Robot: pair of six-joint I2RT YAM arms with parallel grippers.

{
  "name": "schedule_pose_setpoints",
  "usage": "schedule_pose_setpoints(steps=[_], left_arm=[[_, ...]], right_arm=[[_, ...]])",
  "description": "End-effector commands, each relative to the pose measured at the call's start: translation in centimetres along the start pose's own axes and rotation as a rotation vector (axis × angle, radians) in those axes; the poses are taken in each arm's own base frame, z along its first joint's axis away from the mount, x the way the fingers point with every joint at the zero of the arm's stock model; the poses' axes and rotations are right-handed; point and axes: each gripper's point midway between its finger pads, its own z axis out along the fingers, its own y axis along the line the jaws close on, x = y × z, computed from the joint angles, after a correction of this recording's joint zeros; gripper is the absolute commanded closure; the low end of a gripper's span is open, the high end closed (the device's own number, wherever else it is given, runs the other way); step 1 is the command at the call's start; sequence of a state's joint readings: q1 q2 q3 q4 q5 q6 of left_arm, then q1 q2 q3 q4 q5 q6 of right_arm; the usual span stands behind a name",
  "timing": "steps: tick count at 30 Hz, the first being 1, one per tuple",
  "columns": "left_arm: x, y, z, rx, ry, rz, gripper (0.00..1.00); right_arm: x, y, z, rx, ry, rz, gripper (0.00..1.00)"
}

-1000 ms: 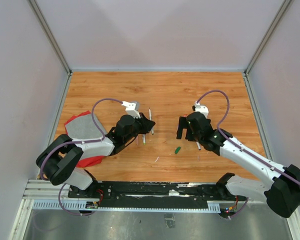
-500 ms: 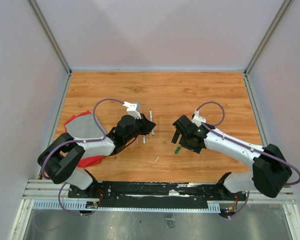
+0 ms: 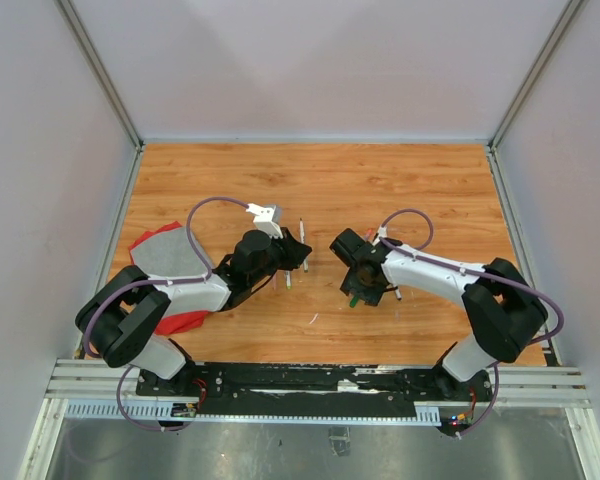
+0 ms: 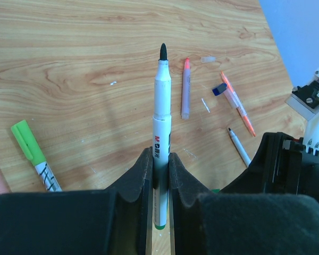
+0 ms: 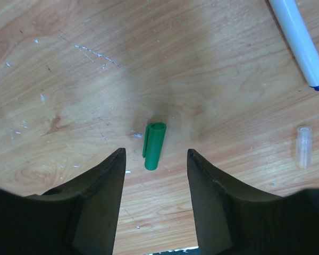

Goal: Insert the pens into the pen caps
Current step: Insert the pen cap onto the pen.

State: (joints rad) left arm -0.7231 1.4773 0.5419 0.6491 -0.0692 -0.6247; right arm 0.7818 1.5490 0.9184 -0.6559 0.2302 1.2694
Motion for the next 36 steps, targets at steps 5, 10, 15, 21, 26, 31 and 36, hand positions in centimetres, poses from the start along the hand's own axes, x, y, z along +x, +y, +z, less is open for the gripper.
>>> schedule_pose_setpoints(steps=[5, 10, 15, 21, 26, 31, 36], left_arm=[[-1.4, -0.6, 0.1, 0.021, -0.043, 0.016, 0.99], [-1.4, -0.5, 0.1, 0.019, -0.042, 0.017, 0.99], [-1.4, -0.5, 0.1, 0.020, -0.043, 0.015, 1.00], [-1.5, -0.5, 0.1, 0.016, -0.047, 0.015, 1.00], [-1.4, -0.4, 0.1, 0.013, -0.045, 0.017, 0.99], [-1.3, -0.1, 0.3, -0.004, -0.038, 0.028, 1.00], [-1.3, -0.3, 0.4, 0.006, -0.033, 0.047, 1.00]], right_arm=[[0.5, 0.5, 0.2, 0.029, 0.012, 0.025, 0.54], [0.7, 0.4, 0.9, 0.044, 0.021, 0.025, 0.57], [1.0, 0.2, 1.7, 0.062, 0.037, 0.018, 0.70], [1.7, -0.4, 2.5, 0.091, 0.062, 0.011, 0.86], [1.6, -0.9, 2.3, 0.091, 0.047, 0.007, 0.99], [0.0, -0.4, 1.0, 0.035, -0.016, -0.044, 0.99], [-1.6, 1.6, -0.6, -0.108, -0.090, -0.160, 0.99]])
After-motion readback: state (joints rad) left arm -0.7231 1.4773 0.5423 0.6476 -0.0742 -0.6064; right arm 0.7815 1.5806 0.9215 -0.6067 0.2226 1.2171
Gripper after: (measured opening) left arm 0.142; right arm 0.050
